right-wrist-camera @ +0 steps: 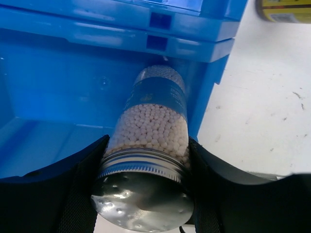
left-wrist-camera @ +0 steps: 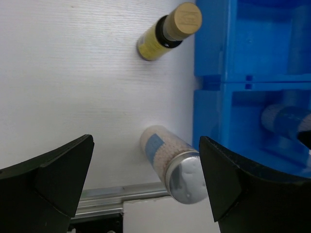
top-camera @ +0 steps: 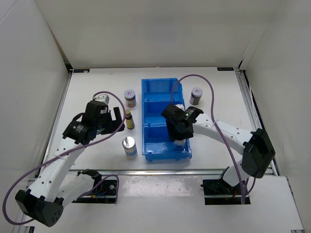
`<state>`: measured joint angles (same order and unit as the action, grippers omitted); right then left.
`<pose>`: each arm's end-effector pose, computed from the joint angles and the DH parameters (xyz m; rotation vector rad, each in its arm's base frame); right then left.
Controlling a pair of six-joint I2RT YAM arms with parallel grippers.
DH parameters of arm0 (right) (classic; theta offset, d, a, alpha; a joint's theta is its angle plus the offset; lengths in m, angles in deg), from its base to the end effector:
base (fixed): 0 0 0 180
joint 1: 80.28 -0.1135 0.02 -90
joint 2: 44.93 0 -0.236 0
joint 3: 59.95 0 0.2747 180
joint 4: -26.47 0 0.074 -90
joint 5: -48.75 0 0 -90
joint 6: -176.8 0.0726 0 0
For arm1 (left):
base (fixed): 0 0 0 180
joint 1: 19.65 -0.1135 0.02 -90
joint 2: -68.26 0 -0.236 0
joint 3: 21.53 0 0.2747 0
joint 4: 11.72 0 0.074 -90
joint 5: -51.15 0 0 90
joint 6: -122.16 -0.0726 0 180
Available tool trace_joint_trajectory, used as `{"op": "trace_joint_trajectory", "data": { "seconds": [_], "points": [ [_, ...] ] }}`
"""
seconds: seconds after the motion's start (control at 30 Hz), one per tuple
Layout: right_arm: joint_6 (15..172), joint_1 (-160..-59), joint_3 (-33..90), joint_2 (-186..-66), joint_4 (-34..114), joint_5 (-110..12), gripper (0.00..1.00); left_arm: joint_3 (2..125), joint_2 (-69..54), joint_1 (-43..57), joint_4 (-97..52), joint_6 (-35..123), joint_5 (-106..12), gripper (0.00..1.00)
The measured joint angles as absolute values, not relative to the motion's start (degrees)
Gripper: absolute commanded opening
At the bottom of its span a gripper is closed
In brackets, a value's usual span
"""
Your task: Organize the condiment bottles
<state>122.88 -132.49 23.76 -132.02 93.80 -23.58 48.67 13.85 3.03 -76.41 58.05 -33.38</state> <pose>0.2193 0.2469 0.1979 -0.3068 2.6716 0.0184 0.2270 -0.0874 0.2699 -0.1119 2.4346 -0.2696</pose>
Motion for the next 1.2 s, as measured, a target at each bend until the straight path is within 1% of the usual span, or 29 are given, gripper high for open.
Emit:
{"op": "trace_joint_trajectory", "data": {
  "seconds": [0.03, 0.07, 0.1, 0.13, 0.23, 0.27, 0.33, 0.4, 0.6, 0.73, 0.83, 0.93, 0.97, 1.03, 1.07, 1.1, 1.13, 1.2],
  "points": [
    [122.9, -132.6, 23.1, -132.2, 93.0, -23.6, 0.12, 48.4, 14.5, 3.3, -76.3, 58.9, -33.9, 1.00],
    [122.8, -132.6, 22.8, -132.3, 92.8, -23.4, 0.24, 47.8, 15.2, 3.8, -76.3, 59.9, -34.3, 1.00],
    [122.9, -132.6, 22.7, -132.2, 92.4, -23.4, 0.32, 47.2, 15.9, 4.3, -76.5, 60.8, -34.6, 1.00],
    [122.9, -132.5, 22.6, -132.2, 92.0, -23.4, 0.35, 46.7, 16.4, 5.1, -76.7, 61.7, -34.8, 0.98],
    [122.9, -132.5, 22.6, -132.1, 90.9, -23.5, 0.61, 45.8, 16.9, 7.5, -77.0, 63.2, -34.9, 0.97],
    [122.9, -132.5, 22.6, -132.0, 90.6, -23.5, 0.99, 45.8, 16.8, 8.3, -77.1, 63.7, -34.7, 0.97],
    [122.8, -132.5, 22.8, -131.3, 90.7, -23.4, 0.99, 45.8, 16.5, 9.8, -77.1, 64.5, -34.4, 0.97],
    [122.9, -132.5, 24.2, -129.8, 91.7, -23.1, 0.99, 45.7, 15.7, 11.6, -77.1, 65.2, -33.5, 1.00],
    [122.8, -132.5, 30.6, -121.9, 92.9, -20.8, 0.99, 44.9, 13.0, 17.6, -77.2, 67.8, -30.3, 1.00],
    [122.6, -132.5, 31.4, -117.4, 93.4, -19.6, 0.99, 44.7, 10.7, 21.5, -77.2, 69.9, -27.7, 1.00],
    [122.6, -132.5, 31.3, -116.7, 94.5, -19.2, 0.99, 43.9, 8.7, 23.1, -77.1, 71.5, -26.4, 1.00],
    [122.7, -132.5, 30.4, -116.4, 94.9, -19.0, 0.99, 42.7, 6.6, 23.8, -77.2, 73.0, -25.3, 0.94],
    [122.7, -132.5, 29.9, -116.2, 95.1, -19.0, 0.99, 42.4, 5.9, 23.9, -77.1, 73.5, -25.0, 0.86],
    [122.7, -132.5, 29.2, -115.8, 95.7, -18.9, 0.99, 42.1, 5.2, 24.0, -76.9, 74.2, -24.6, 0.75],
    [122.8, -132.5, 28.8, -115.4, 95.8, -18.9, 0.99, 42.1, 5.0, 24.1, -76.9, 74.5, -24.5, 0.65],
    [122.8, -132.5, 28.6, -115.1, 96.1, -18.9, 0.99, 42.1, 5.0, 24.1, -76.9, 74.9, -24.4, 0.60],
    [122.9, -132.5, 28.3, -114.7, 96.1, -18.9, 0.99, 42.1, 5.0, 24.1, -77.1, 74.8, -24.2, 0.50],
    [123.0, -132.5, 27.6, -113.8, 96.2, -18.9, 0.99, 42.5, 5.0, 24.1, -77.9, 74.9, -24.0, 0.42]
  ]
}}
